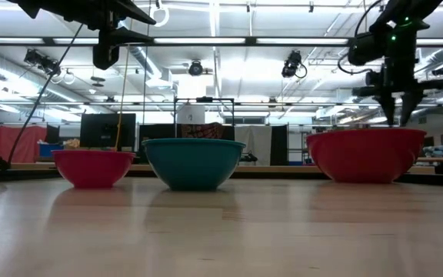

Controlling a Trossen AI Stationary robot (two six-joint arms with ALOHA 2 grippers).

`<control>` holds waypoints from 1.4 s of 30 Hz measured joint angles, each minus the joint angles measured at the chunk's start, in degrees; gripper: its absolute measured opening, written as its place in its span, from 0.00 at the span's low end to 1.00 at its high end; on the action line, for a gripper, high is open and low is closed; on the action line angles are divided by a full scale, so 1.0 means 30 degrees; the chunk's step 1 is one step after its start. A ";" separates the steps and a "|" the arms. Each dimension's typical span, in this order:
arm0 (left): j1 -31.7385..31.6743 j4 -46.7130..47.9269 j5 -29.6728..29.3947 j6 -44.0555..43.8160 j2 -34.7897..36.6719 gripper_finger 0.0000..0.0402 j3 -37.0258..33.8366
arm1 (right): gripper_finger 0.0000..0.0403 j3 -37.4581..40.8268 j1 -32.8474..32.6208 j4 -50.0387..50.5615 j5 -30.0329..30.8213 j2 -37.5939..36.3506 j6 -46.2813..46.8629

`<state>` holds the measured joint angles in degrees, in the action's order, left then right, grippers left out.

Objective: Nest bowls inside each other
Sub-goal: Stack the blue bowl on top of the green bowl

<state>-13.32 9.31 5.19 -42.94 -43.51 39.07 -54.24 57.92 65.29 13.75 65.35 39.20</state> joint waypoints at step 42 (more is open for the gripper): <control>0.0007 0.4136 0.0057 0.0414 0.0000 0.58 0.0000 | 0.38 -0.5733 -1.8153 -1.3024 -0.1736 1.1180 -0.1116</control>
<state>-13.30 21.72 5.36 -41.70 -43.51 39.07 -71.44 3.46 26.22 8.54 98.89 35.85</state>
